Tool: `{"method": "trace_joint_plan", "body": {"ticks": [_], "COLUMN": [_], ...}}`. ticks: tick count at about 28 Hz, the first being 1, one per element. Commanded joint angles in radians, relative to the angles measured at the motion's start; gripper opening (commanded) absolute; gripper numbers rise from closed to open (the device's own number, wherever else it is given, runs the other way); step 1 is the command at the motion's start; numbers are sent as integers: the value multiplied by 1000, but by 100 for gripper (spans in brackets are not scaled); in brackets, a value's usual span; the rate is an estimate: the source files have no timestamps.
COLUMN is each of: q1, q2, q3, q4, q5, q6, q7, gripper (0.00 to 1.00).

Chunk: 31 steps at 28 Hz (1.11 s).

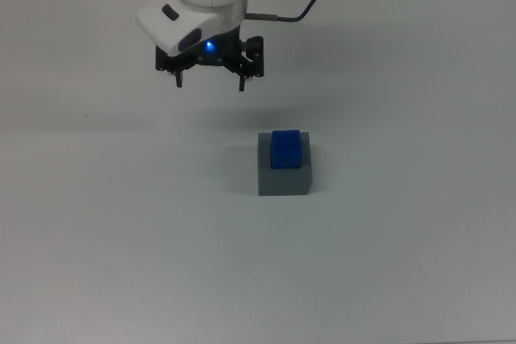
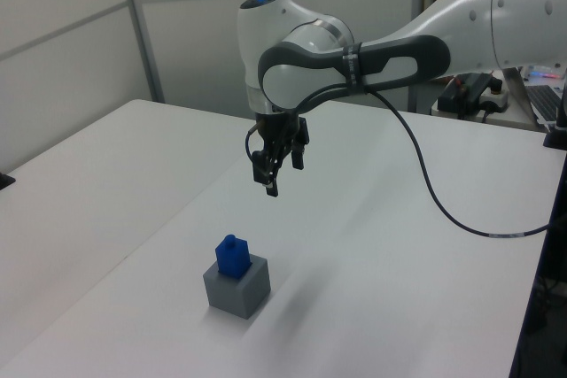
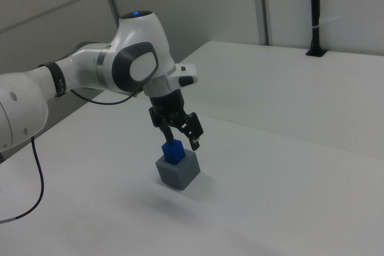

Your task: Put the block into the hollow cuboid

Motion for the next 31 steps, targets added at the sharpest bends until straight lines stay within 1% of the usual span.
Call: {"method": "trace_joint_plan", "body": {"ticks": [1, 4, 7, 10, 12, 20, 31], "q1": [1, 1, 4, 6, 3, 0, -9], "q2": [-10, -2, -3, -7, -10, -7, -16], "q3": [-2, -2, 7, 10, 8, -4, -5], "q4": [-19, -19, -17, -17, -11, -10, -5], "q5": [7, 7, 7, 16, 29, 27, 29], "q6": [-9, -9, -15, -20, -48, -48, -54], "q7": [-23, -30, -49, -46, -55, -70, -67], "gripper": [100, 100, 100, 100, 100, 100, 100]}}
